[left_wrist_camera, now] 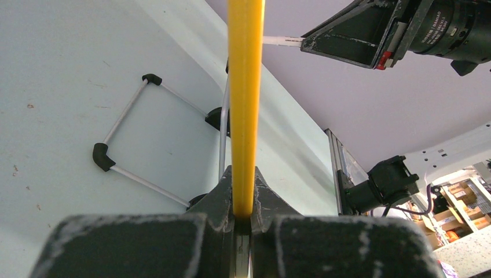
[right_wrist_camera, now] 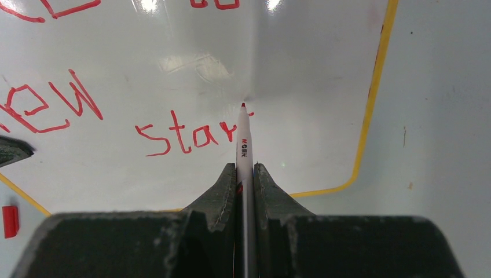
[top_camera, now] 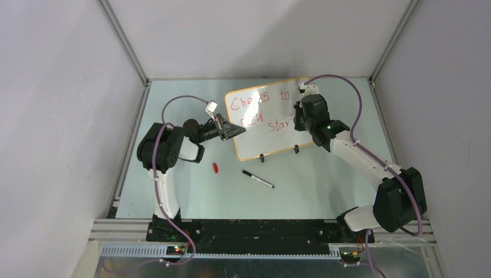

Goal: Write a sentence on the whiteboard

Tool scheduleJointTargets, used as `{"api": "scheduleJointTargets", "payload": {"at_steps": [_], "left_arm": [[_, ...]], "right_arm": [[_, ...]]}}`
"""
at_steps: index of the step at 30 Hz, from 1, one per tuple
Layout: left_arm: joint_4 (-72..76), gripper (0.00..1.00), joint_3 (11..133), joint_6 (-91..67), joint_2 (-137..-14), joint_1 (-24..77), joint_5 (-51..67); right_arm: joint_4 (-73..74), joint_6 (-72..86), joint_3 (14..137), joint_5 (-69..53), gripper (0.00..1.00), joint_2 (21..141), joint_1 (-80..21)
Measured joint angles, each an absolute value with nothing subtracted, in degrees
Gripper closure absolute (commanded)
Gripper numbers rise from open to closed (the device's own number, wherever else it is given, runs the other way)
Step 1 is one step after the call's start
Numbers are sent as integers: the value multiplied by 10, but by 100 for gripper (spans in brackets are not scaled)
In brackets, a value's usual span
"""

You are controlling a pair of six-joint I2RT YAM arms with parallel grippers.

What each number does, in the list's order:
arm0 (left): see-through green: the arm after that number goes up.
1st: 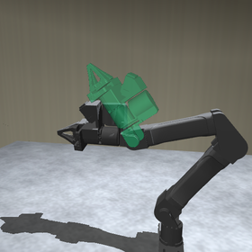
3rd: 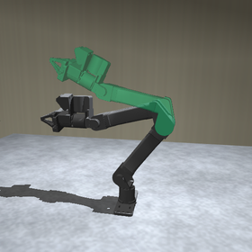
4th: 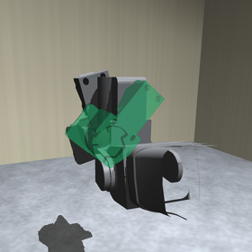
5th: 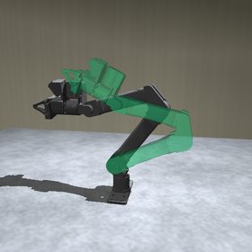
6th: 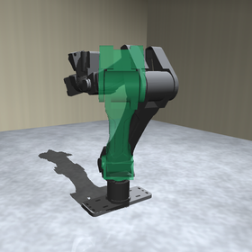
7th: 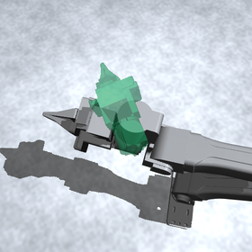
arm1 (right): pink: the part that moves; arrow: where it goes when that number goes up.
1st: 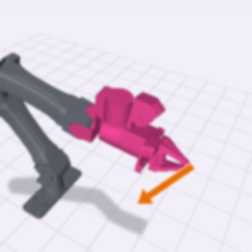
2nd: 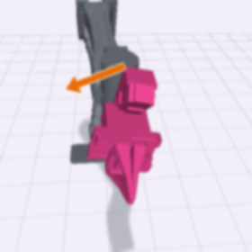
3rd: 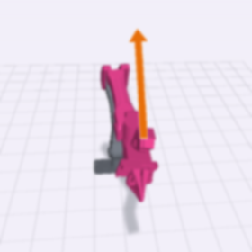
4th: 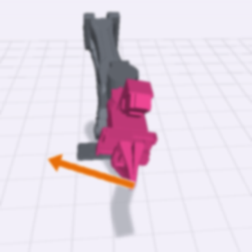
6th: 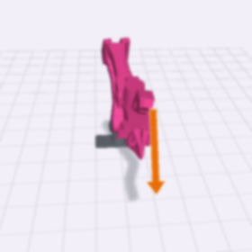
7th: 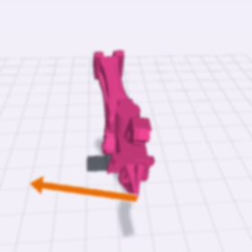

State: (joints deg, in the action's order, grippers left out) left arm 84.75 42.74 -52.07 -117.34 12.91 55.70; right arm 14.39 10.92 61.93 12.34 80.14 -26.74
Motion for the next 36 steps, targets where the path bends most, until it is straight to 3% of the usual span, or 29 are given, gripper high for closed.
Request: {"api": "scheduleJointTargets", "payload": {"at_steps": [36], "left_arm": [[848,100,427,-521,-1173,129,557]], "right_arm": [[155,115,627,124,100,819,-263]]}}
